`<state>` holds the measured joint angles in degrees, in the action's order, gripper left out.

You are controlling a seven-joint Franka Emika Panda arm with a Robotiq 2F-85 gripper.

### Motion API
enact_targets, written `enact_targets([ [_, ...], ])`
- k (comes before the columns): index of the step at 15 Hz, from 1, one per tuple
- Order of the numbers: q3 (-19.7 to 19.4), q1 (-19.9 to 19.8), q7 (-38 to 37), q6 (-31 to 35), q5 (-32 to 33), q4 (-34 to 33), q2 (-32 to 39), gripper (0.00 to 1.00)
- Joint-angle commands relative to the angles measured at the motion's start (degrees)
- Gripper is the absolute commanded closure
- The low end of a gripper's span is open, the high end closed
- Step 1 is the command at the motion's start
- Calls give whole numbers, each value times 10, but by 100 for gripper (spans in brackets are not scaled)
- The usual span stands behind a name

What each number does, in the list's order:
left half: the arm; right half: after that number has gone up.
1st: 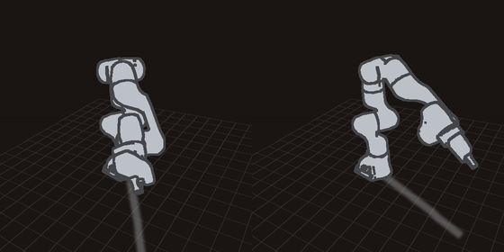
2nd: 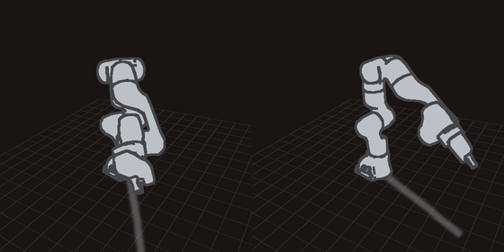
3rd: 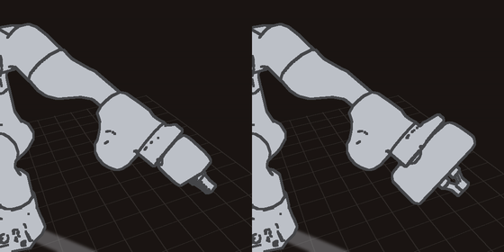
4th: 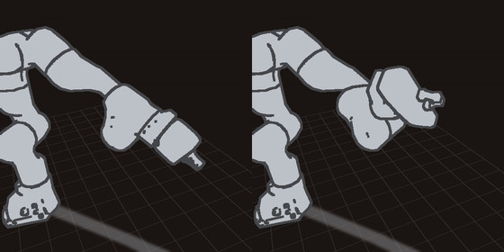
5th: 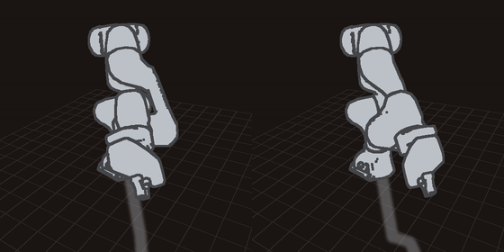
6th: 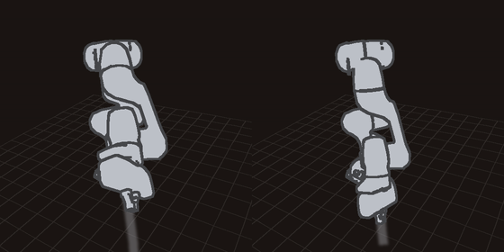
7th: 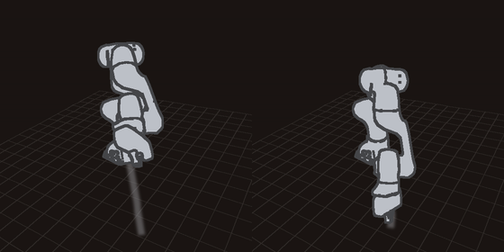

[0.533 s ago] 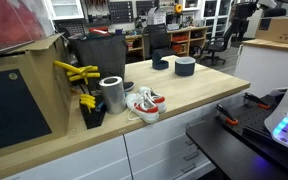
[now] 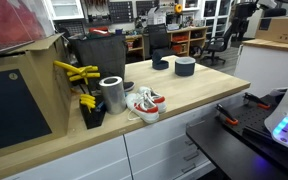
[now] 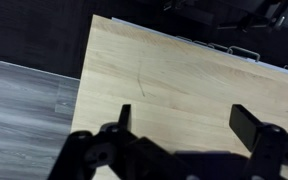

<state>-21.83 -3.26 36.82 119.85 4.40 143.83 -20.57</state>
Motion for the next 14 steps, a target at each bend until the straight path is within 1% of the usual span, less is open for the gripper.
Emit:
enact_targets([
  [1,20,-19,1,10,-8,-6,15,0],
  [5,26,-17,-5,35,-32,-34,62,0],
  [8,35,-14,-6,48,-60,-65,111,0],
  [11,54,-13,-6,43,-95,-107,163,0],
  [14,85,-13,-15,39,-120,-161,217,0],
])
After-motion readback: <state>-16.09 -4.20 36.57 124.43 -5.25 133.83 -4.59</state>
